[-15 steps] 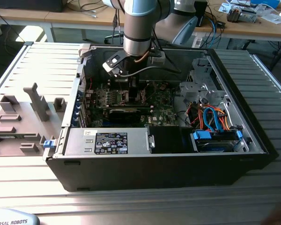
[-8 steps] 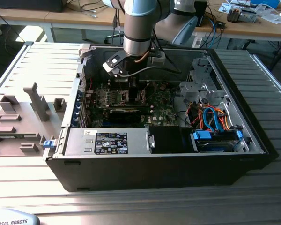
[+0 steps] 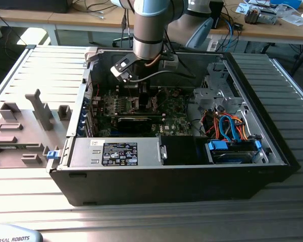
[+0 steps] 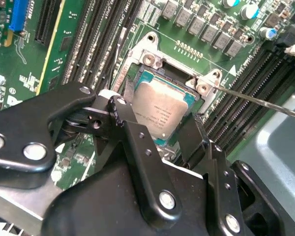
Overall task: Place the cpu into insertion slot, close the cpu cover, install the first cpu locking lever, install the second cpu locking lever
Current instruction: 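Place the cpu into insertion slot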
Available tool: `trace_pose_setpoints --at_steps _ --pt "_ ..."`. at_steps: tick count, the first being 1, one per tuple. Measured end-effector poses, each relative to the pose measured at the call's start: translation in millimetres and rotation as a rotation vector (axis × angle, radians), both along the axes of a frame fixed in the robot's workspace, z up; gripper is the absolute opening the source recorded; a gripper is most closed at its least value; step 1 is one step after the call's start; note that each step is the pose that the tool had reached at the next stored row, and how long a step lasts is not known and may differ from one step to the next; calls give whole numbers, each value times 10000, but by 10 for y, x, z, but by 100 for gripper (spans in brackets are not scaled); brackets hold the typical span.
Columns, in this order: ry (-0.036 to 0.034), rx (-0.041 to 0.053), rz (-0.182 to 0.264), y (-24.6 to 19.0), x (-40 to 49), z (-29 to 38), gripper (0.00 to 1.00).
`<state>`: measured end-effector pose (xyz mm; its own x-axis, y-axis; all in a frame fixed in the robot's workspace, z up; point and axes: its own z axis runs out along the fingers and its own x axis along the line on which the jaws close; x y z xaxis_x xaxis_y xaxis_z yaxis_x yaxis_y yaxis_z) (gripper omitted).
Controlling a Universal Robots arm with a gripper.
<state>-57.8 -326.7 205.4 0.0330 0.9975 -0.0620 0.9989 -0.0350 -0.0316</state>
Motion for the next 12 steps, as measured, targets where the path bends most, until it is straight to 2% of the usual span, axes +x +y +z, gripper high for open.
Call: trace_pose_setpoints --at_steps 3,12 --pt "0 21 0 0 0 79 62" --pt "0 43 0 0 0 185 62"
